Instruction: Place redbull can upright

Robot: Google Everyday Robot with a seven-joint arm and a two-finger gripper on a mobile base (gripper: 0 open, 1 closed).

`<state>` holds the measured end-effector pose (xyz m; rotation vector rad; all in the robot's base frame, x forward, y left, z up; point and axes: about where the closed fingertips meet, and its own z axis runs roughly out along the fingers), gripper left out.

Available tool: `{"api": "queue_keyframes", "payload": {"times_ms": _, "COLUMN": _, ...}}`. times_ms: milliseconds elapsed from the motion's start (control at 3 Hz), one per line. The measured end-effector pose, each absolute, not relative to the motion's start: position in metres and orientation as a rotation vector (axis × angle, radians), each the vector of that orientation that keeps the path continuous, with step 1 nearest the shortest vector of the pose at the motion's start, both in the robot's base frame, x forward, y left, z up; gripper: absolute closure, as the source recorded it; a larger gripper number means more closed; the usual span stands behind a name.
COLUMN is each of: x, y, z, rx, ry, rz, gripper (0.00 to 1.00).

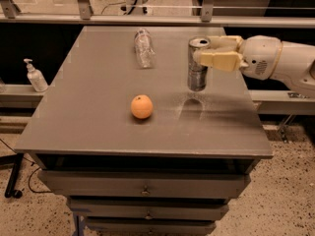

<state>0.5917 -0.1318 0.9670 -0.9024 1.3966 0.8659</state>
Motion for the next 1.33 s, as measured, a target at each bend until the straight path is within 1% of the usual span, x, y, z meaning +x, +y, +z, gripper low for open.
{"api": "queue_keyframes", "payload": {"times_ms": 667, "x": 0.592, "y": -0.141, "z": 0.931, "rx": -0.871, "ry": 1.401, "rz": 0.875, "gripper": 1.00}}
{"api": "queue_keyframes", "payload": {"times_ms": 1000, "x": 0.593, "y": -0.146, "z": 0.923, "rx": -0.853, "ry": 1.397, "rz": 0.895, "gripper": 0.82}}
{"api": "queue_keyframes", "payload": {"times_ms": 1333, "x": 0.593, "y": -0.150, "z": 0.917, "rx": -0.845, "ry": 1.403, "rz": 0.904, "gripper": 0.59}}
